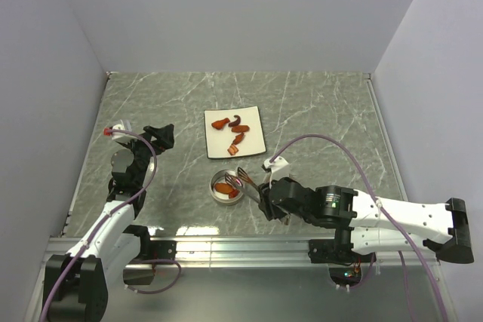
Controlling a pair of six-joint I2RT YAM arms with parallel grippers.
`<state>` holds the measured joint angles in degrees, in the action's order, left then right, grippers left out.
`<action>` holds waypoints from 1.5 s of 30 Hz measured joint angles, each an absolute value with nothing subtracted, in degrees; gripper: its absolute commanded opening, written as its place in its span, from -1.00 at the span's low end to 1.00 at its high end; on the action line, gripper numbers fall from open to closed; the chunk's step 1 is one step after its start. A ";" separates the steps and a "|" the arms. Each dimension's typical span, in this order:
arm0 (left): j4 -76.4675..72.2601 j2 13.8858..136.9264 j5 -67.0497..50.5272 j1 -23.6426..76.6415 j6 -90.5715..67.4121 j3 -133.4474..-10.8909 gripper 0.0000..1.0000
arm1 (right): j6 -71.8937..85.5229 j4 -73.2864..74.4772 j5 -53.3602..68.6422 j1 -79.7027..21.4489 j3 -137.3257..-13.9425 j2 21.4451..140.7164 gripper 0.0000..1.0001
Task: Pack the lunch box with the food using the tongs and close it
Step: Place the food into the lunch box, then pick up the food using the clamp
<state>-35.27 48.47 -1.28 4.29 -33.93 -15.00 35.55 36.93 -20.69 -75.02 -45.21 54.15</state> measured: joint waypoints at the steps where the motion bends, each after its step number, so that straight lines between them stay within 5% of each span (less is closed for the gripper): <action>1: -35.24 48.47 -1.28 4.29 -33.93 -15.00 0.99 | 35.55 36.93 -21.04 -75.02 -45.21 54.13 0.00; 16: -35.31 48.47 -1.30 4.29 -33.93 -15.00 0.99 | 33.06 37.93 -26.87 -69.56 -53.06 57.43 0.08; 24: -35.33 48.47 -1.28 4.29 -33.93 -15.00 0.99 | 29.06 32.62 -22.74 -58.94 -53.36 67.22 0.08; 45: -35.48 48.60 -1.48 4.29 -33.93 -14.98 0.99 | 23.64 24.62 -13.96 -50.19 -60.58 85.41 0.06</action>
